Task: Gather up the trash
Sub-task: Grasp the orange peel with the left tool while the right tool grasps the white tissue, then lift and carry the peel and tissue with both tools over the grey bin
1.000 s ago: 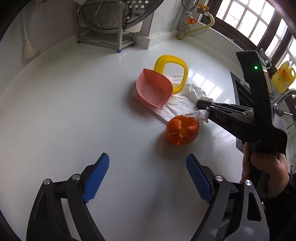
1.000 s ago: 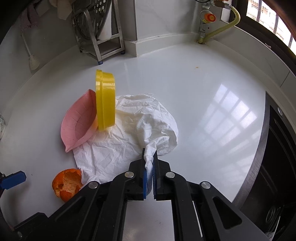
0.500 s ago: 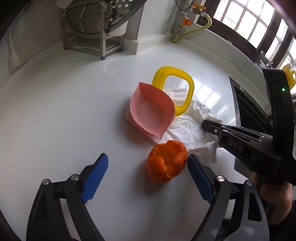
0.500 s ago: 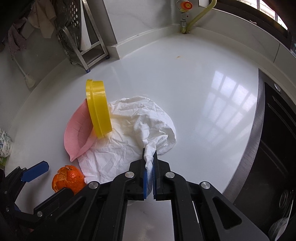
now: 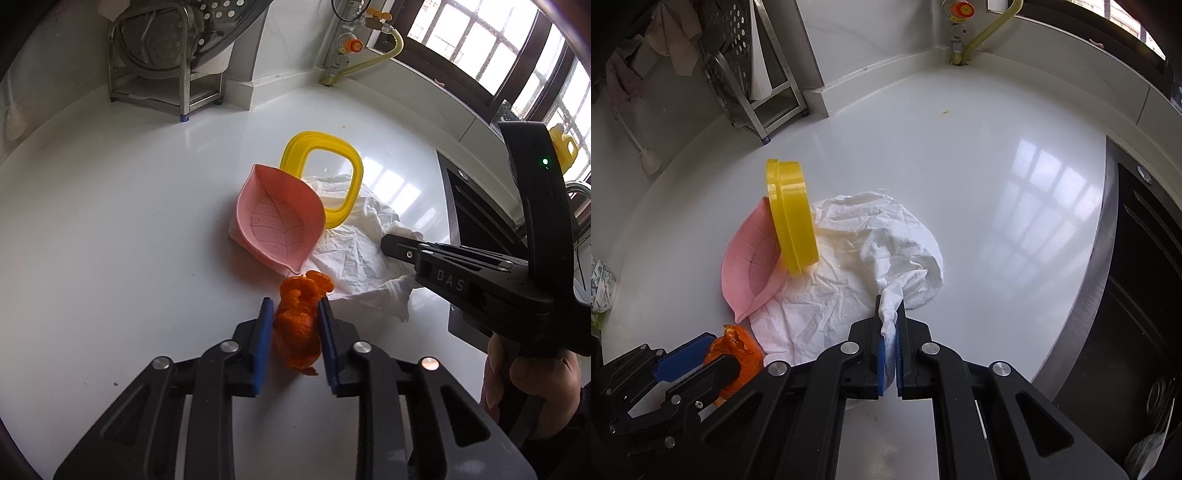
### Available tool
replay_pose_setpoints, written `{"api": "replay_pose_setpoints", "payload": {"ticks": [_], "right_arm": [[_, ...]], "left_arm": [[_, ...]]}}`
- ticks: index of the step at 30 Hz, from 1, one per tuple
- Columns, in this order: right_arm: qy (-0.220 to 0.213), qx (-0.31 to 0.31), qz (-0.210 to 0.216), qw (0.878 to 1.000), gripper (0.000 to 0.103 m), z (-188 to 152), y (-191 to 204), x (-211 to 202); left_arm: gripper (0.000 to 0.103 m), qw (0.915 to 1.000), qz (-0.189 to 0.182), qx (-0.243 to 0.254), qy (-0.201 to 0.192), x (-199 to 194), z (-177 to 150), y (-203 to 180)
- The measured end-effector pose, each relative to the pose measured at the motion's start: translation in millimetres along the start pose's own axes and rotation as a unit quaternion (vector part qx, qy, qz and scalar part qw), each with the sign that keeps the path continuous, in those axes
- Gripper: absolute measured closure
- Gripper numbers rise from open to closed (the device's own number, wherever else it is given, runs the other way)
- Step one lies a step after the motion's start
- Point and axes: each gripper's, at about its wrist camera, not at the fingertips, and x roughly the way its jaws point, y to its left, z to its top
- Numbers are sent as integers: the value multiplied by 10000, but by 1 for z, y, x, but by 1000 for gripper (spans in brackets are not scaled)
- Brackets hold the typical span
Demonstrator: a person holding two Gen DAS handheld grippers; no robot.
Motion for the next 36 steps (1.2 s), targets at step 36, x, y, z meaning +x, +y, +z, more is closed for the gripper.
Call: {"api": "replay_pose_setpoints", "payload": {"ticks": [36], "right_arm": [[-818, -68, 492, 9954, 99, -7, 54, -143]], "left_arm": [[94, 9996, -213, 119, -107, -95, -25, 35]]}}
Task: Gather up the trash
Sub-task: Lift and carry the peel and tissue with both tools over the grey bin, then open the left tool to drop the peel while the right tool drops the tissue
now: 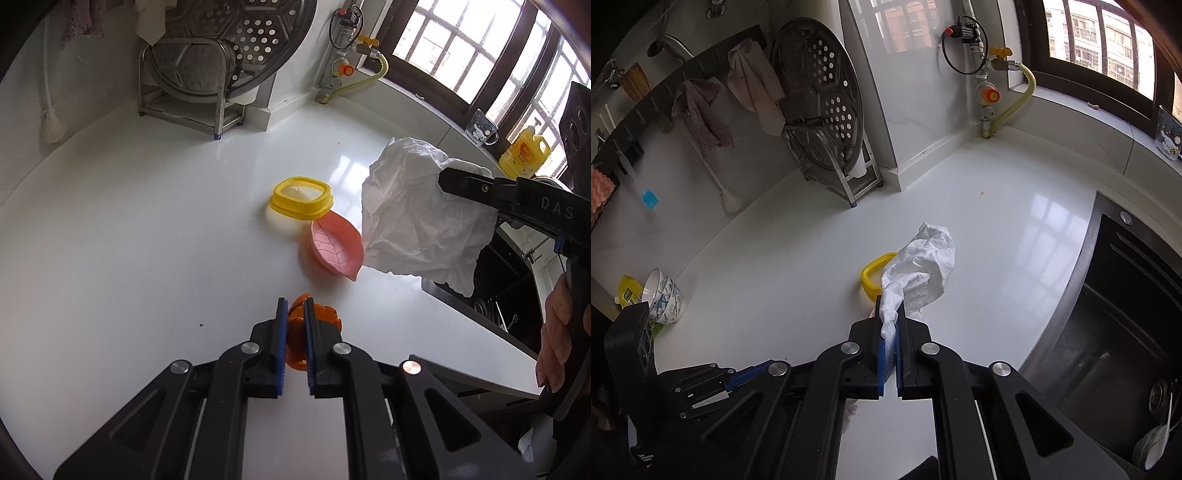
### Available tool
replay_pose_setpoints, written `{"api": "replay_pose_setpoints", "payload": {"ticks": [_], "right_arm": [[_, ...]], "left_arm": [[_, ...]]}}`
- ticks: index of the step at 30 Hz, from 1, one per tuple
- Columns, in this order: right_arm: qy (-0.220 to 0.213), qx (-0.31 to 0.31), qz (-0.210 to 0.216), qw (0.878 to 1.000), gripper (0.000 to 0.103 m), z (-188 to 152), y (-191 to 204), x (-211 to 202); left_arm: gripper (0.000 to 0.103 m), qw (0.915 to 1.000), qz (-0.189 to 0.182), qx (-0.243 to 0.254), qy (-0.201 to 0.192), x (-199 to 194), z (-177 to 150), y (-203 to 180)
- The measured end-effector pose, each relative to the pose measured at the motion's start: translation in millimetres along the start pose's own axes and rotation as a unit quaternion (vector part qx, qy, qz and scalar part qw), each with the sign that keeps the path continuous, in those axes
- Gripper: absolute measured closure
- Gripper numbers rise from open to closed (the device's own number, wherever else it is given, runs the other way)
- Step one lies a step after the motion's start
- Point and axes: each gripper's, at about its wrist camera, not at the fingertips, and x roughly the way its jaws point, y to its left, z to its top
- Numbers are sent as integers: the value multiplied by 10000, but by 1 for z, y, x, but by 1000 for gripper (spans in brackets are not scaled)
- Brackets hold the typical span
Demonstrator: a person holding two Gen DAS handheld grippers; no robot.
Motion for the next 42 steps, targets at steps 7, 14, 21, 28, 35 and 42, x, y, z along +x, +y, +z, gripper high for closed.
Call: {"api": "replay_pose_setpoints", "payload": {"ticks": [7, 14, 21, 28, 35, 42], "right_arm": [[-99, 179, 80, 9998, 99, -25, -2, -33], [-170, 407, 98, 9990, 99, -71, -10, -71], [-240, 767, 119, 9967, 99, -131, -26, -123], [-76, 1050, 8, 9944, 99, -197, -54, -168], [348, 1159, -62, 9926, 99, -253, -74, -184], [869, 1260, -32, 9882, 99, -302, -89, -172]], "left_arm": [[94, 9999, -115, 101, -52, -23, -11, -11], [94, 9993, -209, 294, -123, -49, -30, -35], [94, 9977, -298, 586, -157, -78, -56, -74], [94, 9962, -407, 762, 95, -86, -96, -119], [94, 9910, -646, 1082, 460, -76, -140, -170], [94, 9853, -537, 1386, 846, -51, -179, -203]]}}
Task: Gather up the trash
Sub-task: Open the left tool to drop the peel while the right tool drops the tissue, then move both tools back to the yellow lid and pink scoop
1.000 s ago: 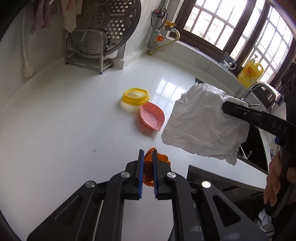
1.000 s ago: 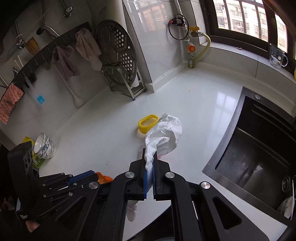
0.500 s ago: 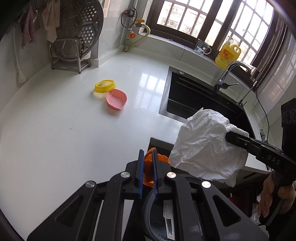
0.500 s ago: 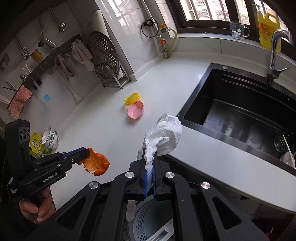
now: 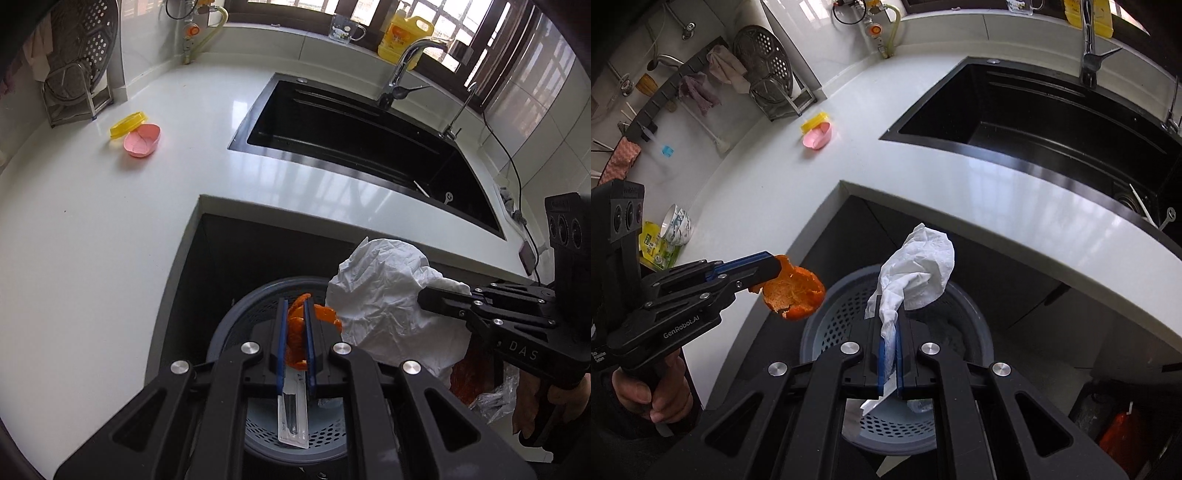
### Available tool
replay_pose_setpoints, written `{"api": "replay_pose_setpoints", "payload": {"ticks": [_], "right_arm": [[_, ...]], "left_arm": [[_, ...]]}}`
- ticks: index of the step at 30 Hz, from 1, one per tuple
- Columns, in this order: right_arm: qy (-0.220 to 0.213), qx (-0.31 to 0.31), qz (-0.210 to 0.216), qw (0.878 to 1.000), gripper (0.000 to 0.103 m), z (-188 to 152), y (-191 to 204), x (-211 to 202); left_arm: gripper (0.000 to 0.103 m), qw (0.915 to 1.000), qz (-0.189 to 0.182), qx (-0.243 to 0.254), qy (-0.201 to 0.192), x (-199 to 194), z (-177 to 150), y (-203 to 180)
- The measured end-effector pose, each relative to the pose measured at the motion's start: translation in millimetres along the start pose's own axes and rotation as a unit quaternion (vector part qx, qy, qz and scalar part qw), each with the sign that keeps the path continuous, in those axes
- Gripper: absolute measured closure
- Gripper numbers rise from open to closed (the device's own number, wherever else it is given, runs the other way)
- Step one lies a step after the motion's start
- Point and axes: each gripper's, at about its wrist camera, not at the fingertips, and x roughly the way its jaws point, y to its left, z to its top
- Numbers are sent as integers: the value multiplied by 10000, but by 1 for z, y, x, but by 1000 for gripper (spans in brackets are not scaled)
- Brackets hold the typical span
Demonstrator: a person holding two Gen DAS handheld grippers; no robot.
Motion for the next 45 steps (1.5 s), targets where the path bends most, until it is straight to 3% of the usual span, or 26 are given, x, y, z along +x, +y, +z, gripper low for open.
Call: {"api": "replay_pose_setpoints", "payload": {"ticks": [9, 10, 12, 13, 14, 16, 30, 45], "right_arm": [[847, 136, 85, 9963, 97, -36, -21, 55], [884, 109, 94, 9960, 96, -38, -20, 57], [843, -14, -10, 9964, 82, -39, -18, 57], [795, -56, -53, 9968, 77, -38, -17, 55], [778, -62, -50, 9969, 77, -38, -18, 53], [746, -16, -33, 9972, 77, -37, -21, 51], [624, 183, -27, 9979, 65, -19, -22, 44], [145, 91, 171, 9997, 63, 44, 40, 55]], "left_arm": [[93, 9961, 317, -61, 816, 47, -30, -11], [90, 9954, 400, -78, 866, 49, -33, -10], [79, 9938, 635, -97, 907, 49, -35, -9], [67, 9937, 684, -136, 877, 46, -36, -7], [49, 9936, 733, -189, 841, 43, -36, -5], [34, 9936, 823, -293, 715, 36, -35, -1], [34, 9929, 986, -490, 450, 5, -22, 18], [30, 9921, 1038, -680, -186, -42, 23, 91]]}}
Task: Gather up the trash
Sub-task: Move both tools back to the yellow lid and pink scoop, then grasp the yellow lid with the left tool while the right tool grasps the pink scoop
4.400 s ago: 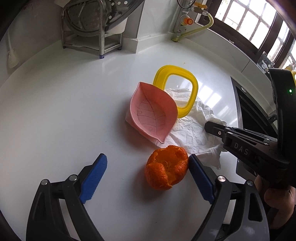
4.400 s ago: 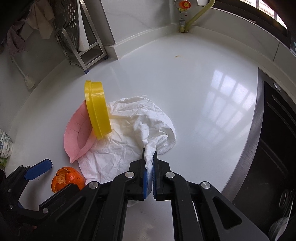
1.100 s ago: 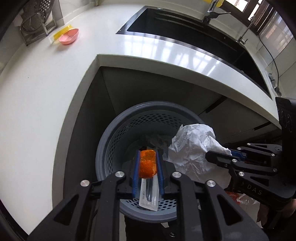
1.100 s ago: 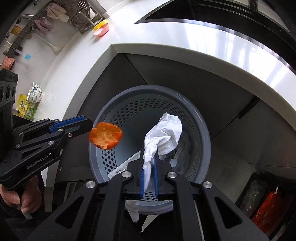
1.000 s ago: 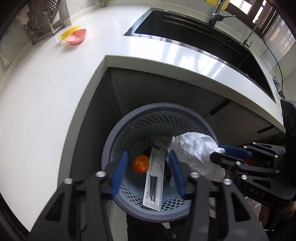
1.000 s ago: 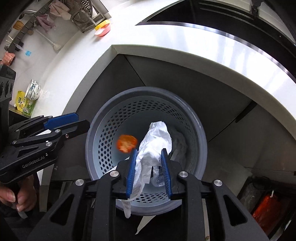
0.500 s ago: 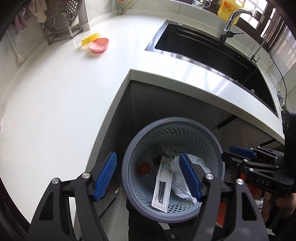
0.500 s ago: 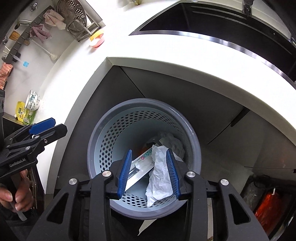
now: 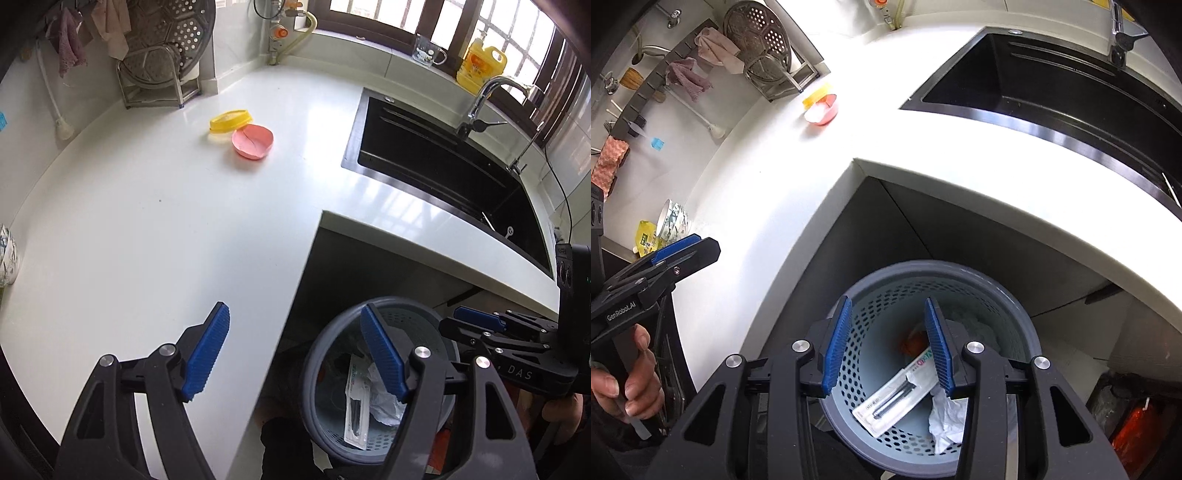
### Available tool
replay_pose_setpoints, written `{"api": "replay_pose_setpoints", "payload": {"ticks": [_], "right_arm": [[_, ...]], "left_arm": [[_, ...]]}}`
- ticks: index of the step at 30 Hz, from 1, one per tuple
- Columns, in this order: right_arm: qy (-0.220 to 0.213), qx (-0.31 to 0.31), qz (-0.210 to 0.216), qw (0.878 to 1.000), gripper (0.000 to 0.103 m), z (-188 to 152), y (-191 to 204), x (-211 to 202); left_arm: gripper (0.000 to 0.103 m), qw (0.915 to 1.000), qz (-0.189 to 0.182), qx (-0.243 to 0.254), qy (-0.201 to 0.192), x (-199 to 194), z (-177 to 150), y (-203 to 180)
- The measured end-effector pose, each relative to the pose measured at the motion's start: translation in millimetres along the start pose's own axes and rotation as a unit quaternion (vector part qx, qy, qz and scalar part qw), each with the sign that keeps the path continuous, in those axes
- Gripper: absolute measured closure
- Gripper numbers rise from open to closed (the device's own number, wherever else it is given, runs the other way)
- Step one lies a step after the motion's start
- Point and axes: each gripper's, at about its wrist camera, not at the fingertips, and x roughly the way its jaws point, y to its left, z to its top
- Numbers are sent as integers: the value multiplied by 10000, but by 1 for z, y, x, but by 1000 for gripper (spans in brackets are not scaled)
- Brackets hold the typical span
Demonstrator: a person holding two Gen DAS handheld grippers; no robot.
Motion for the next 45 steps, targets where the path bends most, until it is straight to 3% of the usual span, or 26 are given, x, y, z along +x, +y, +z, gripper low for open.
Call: {"api": "replay_pose_setpoints", "payload": {"ticks": [8, 20, 23, 29, 35, 45], "right_arm": [[-522, -49, -43, 9986, 52, 67, 45, 17], [-703, -225, -205, 9971, 41, 163, 102, 98], [-750, -250, -199, 9967, 35, 182, 112, 121], [-673, -338, -403, 9963, 34, 212, 123, 163], [-494, -396, -636, 9960, 34, 224, 124, 194], [-584, -590, -1034, 9912, 35, 231, 125, 213]], "left_arm": [[26, 9982, 245, -40, -538, -4, 56, 72], [19, 9958, 360, -456, -712, 31, 121, 171], [19, 9957, 331, -486, -719, 41, 128, 182], [19, 9959, 238, -585, -645, 62, 133, 194], [19, 9967, 116, -631, -495, 83, 128, 198], [19, 9970, 29, -615, -471, 99, 135, 197]]}}
